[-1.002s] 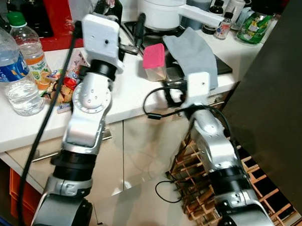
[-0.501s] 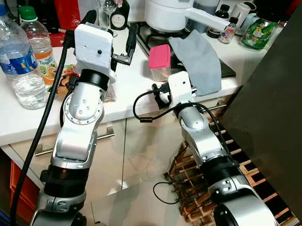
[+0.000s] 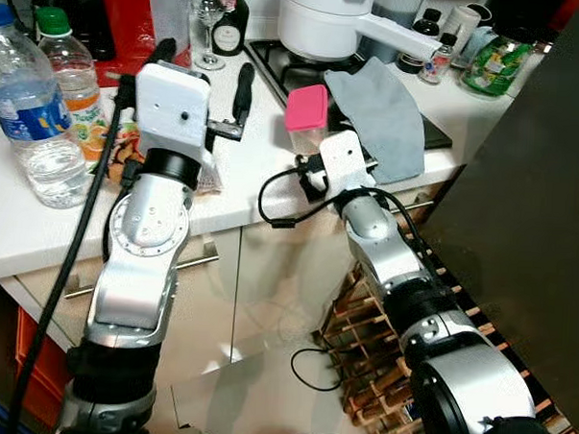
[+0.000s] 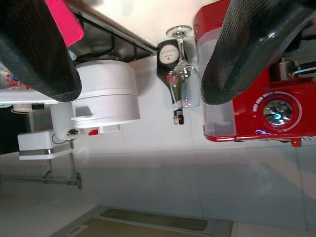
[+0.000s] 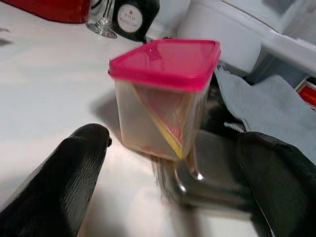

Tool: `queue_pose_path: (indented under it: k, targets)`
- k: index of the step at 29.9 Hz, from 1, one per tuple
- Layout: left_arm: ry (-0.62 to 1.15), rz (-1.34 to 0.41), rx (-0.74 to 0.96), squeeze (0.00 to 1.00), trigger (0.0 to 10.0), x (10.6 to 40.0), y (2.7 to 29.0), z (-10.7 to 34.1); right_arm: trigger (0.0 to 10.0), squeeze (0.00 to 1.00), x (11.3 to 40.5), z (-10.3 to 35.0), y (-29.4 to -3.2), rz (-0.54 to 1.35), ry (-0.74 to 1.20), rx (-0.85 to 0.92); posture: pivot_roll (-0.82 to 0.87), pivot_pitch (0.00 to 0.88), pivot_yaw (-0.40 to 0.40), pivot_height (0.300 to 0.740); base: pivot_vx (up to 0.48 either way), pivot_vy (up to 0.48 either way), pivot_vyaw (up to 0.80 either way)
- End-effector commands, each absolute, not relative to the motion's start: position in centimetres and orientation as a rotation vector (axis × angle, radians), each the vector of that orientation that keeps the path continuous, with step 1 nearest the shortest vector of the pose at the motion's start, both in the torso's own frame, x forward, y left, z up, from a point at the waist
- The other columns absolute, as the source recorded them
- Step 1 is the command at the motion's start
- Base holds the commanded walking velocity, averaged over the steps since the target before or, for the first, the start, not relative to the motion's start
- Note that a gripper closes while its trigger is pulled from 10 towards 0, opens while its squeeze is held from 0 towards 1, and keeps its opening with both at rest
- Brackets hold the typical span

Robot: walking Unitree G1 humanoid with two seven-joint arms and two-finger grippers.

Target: Restocking fridge

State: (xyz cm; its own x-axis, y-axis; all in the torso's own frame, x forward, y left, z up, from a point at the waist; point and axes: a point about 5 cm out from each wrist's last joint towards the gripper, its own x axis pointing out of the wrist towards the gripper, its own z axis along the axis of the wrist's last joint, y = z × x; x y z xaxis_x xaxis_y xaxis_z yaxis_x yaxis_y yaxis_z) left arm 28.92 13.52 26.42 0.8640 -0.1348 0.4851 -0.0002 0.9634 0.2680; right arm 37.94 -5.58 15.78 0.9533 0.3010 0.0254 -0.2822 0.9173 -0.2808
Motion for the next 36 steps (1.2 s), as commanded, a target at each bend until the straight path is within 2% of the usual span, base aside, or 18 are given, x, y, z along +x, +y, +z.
queue_pose_path:
  k: [1,23,28,29,30,31,36]
  targets:
    - [-0.516,-0.071,0.286,0.0,10.0,28.7,13.6,26.5,10.0,0.0,38.3,16.0,-5.8,0.28,-0.071,-0.264,0.15,0.0,-0.11,0.74,0.0,0.0,0.0]
    - [-0.443,-0.054,0.337,0.0,10.0,27.2,14.6,26.2,10.0,0.0,40.1,17.3,-6.9,0.19,-0.019,-0.32,0.21,0.07,-0.096,0.74,0.0,0.0,0.0]
    - [-0.428,-0.053,0.344,0.0,10.0,27.1,14.7,26.0,10.0,0.0,40.3,17.2,-7.4,0.168,0.036,-0.265,0.22,0.079,-0.096,0.74,0.0,0.0,0.0]
    - [-0.425,-0.054,0.346,0.0,10.0,27.1,14.7,26.0,5.3,0.0,40.3,17.2,-7.4,0.165,0.052,-0.243,0.22,0.081,-0.098,0.74,0.0,0.0,0.0]
    - [-0.424,-0.056,0.348,0.0,10.0,27.1,14.7,25.9,3.2,0.0,40.4,17.2,-7.5,0.16,0.063,-0.222,0.23,0.084,-0.098,0.74,0.0,0.0,0.0]
    - [-0.423,-0.057,0.349,0.0,10.0,27.0,14.7,25.9,0.0,0.0,40.4,17.2,-7.5,0.164,0.07,-0.206,0.23,0.085,-0.1,0.74,0.0,0.0,0.0]
    - [-0.421,-0.054,0.351,0.0,10.0,27.0,14.6,26.0,0.0,0.0,40.5,17.5,-7.3,0.173,0.084,-0.145,0.24,0.086,-0.107,0.74,0.0,0.0,0.0]
